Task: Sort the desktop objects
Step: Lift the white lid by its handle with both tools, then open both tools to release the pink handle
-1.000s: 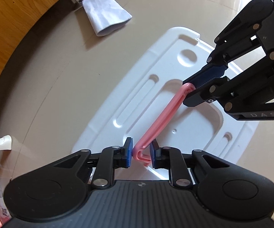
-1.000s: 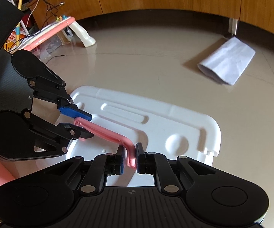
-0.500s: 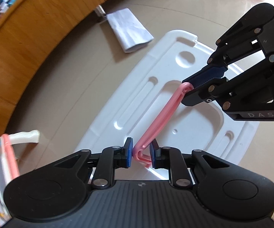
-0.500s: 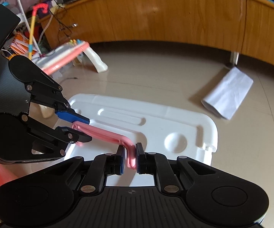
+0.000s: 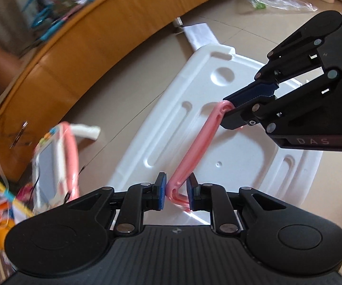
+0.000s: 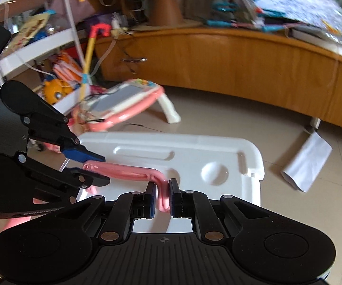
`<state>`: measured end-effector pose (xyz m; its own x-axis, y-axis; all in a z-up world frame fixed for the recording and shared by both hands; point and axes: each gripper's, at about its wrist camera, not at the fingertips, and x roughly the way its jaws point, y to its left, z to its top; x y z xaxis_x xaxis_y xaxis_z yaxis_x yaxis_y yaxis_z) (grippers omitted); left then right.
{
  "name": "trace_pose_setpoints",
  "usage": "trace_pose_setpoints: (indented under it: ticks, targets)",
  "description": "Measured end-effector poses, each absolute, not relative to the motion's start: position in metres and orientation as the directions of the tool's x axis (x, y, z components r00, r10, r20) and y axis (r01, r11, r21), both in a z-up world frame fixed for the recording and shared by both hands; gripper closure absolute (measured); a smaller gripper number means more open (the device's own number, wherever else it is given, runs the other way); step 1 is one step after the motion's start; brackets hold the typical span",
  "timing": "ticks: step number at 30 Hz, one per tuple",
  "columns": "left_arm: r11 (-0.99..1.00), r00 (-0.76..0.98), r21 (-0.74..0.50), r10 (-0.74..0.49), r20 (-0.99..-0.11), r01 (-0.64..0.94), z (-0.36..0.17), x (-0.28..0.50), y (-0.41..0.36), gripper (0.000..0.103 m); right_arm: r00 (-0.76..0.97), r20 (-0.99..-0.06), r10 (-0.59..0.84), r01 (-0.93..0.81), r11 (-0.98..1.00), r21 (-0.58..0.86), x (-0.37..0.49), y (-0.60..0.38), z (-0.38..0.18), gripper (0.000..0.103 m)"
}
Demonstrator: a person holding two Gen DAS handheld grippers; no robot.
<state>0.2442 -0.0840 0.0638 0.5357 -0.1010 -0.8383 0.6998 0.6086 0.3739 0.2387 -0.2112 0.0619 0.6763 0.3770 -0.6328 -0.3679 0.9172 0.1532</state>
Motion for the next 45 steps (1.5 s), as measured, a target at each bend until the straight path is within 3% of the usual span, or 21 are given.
trace_pose_setpoints:
  ticks: [12,22,45]
  targets:
    - [0.682,0.554,0.395,-0.017,-0.833,0.616,0.095,0.175,0.012,0.084,0.647,-0.621,0.442,-0.441,0.882,0.167,0.170,-0.109,0.092,0.093]
    - [0.703,0.512,0.375,0.017,-0.859,0.605,0.058,0.136,0.061,0.083,0.611,-0.645,0.459,-0.425,0.878,0.222,0.126,-0.056,0.056,0.092]
    - [0.691,0.481,0.329,-0.031,-0.876,0.644,-0.007,0.138,0.054,0.081,0.593,-0.698,0.401,-0.286,0.916,0.282,0.114,-0.070,-0.015,0.093]
